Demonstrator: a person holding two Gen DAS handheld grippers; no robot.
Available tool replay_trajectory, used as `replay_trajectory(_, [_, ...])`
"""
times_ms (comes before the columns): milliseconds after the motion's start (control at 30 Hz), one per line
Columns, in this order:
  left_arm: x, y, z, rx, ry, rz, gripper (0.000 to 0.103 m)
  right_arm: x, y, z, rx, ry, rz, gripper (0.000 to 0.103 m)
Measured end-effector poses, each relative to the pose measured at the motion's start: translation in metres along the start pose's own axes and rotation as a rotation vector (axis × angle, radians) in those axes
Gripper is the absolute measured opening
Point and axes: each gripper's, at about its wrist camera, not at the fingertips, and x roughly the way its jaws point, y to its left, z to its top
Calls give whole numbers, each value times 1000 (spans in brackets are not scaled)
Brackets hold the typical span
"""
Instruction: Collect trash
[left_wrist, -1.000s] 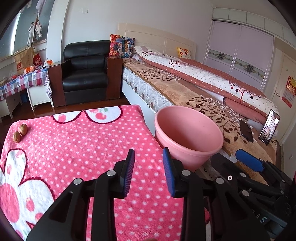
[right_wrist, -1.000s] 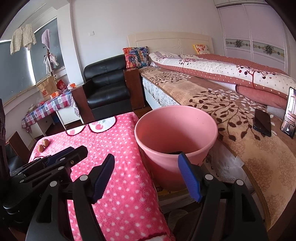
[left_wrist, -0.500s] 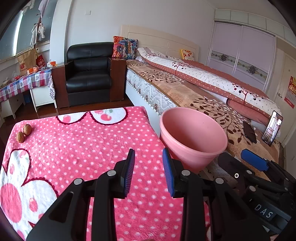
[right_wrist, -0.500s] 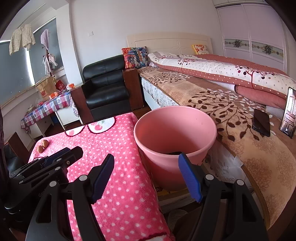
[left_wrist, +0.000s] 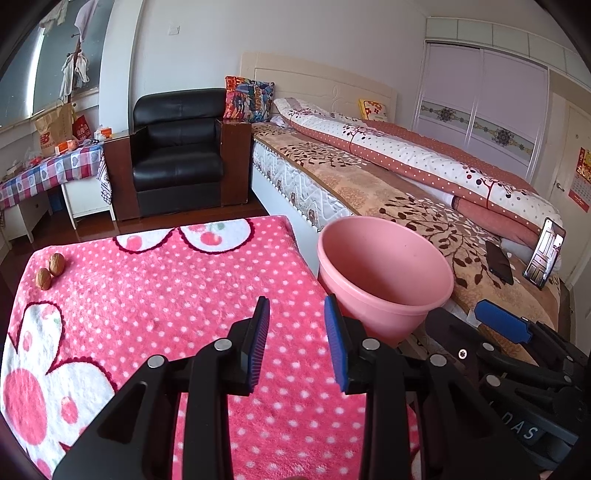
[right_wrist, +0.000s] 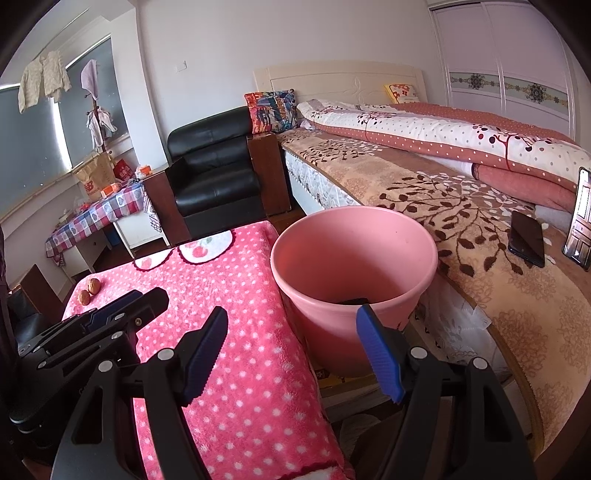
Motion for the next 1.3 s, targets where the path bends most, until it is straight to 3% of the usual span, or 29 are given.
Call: replay_trajectory(1300, [-4,-6,1,12,-2,-5,31,-9,-3,-2,17,-23,2,72])
